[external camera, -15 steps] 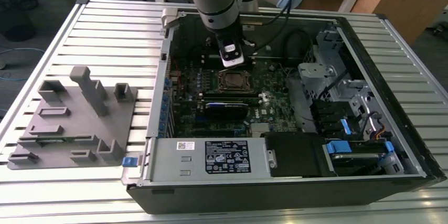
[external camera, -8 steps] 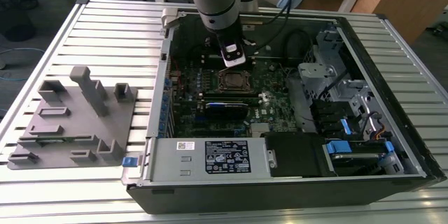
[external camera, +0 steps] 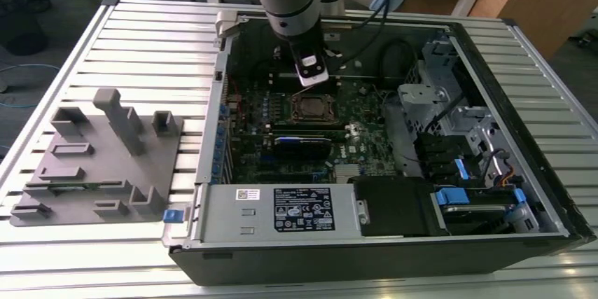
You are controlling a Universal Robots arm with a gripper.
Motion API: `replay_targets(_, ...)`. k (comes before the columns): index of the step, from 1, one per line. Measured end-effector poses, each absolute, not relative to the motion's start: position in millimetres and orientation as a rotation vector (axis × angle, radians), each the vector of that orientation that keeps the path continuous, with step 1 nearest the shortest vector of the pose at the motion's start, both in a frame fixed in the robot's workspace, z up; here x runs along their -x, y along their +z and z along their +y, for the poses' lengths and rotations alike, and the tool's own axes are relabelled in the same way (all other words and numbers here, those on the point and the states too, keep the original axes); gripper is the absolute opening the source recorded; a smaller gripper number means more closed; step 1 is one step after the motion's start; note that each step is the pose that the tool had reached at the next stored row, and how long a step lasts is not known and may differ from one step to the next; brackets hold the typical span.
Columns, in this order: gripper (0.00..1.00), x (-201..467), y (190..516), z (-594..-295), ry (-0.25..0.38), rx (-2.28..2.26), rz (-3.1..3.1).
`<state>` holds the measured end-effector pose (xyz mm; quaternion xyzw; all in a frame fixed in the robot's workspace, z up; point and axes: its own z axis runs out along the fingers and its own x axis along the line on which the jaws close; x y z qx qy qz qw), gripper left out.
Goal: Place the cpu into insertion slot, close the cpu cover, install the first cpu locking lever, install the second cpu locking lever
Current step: 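Install the first cpu locking lever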
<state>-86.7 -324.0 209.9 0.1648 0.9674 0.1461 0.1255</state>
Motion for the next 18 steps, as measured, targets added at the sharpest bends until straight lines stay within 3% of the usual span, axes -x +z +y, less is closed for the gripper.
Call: replay_targets(18,0.11,83.8,216.4,-324.1,0.423,-0.495,2.872)
